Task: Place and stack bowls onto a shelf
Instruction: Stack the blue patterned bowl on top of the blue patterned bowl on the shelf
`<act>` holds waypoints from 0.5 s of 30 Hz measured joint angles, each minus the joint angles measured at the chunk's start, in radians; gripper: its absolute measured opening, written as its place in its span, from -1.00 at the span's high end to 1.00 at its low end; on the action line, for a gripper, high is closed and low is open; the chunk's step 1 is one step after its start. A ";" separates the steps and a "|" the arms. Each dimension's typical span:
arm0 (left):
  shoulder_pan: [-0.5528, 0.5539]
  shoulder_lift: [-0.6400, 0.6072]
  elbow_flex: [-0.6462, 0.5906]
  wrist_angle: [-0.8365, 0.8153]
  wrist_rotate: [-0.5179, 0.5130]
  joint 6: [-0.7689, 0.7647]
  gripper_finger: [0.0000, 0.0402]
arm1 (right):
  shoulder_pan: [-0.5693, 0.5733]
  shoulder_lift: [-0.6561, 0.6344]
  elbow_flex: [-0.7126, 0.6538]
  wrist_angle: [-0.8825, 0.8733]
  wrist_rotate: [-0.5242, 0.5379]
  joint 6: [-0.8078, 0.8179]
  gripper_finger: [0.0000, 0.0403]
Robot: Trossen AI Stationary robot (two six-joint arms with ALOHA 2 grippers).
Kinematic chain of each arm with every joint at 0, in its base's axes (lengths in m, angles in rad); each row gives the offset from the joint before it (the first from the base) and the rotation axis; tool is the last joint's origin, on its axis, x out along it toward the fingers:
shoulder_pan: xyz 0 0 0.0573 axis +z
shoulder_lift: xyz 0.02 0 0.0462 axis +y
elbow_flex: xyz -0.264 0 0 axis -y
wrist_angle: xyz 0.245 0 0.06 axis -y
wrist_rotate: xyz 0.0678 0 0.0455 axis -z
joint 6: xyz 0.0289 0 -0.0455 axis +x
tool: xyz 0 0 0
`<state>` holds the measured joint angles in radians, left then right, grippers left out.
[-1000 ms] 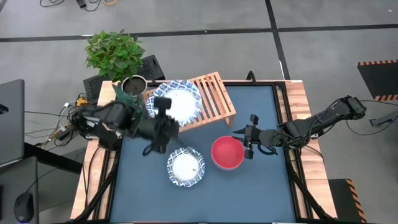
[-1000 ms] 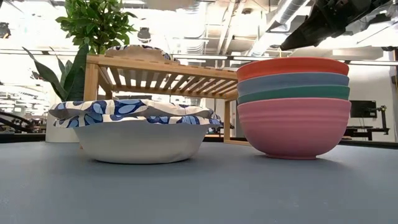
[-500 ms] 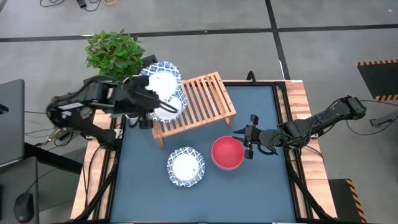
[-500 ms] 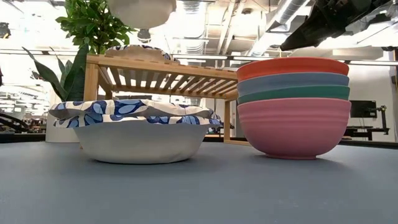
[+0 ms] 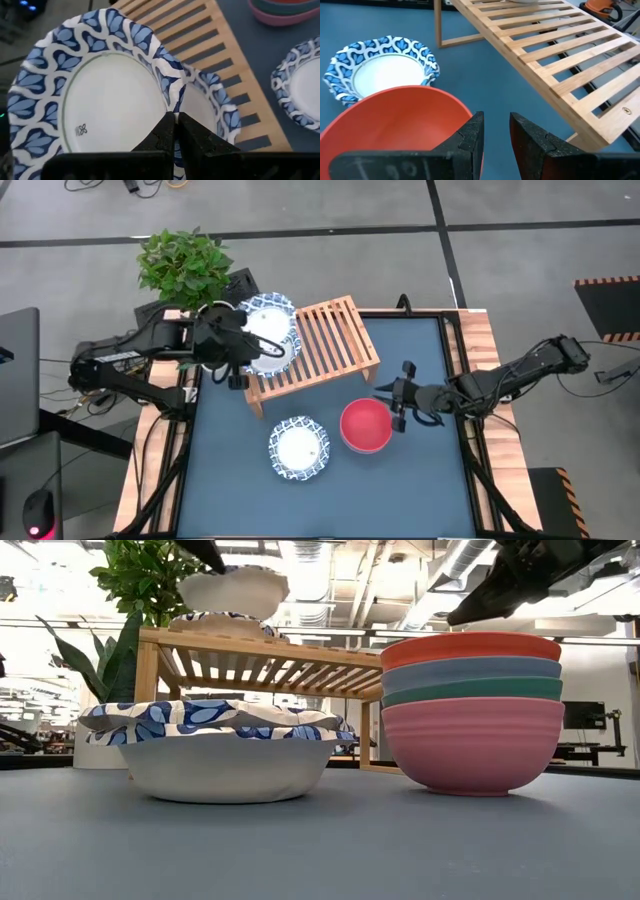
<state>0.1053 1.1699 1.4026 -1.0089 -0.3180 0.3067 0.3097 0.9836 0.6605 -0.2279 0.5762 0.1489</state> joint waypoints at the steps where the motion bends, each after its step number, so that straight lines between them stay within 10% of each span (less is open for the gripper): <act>1: 0.009 0.008 0.000 0.009 0.015 0.009 1.00 | -0.005 0.000 0.000 0.000 0.000 0.000 0.41; 15: 0.104 0.080 0.001 0.002 0.208 0.064 1.00 | -0.012 0.000 0.000 0.004 0.000 0.000 0.41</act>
<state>0.2096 1.2497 1.4033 -1.0074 -0.1097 0.3709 0.2981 0.9833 0.6605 -0.2240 0.5758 0.1493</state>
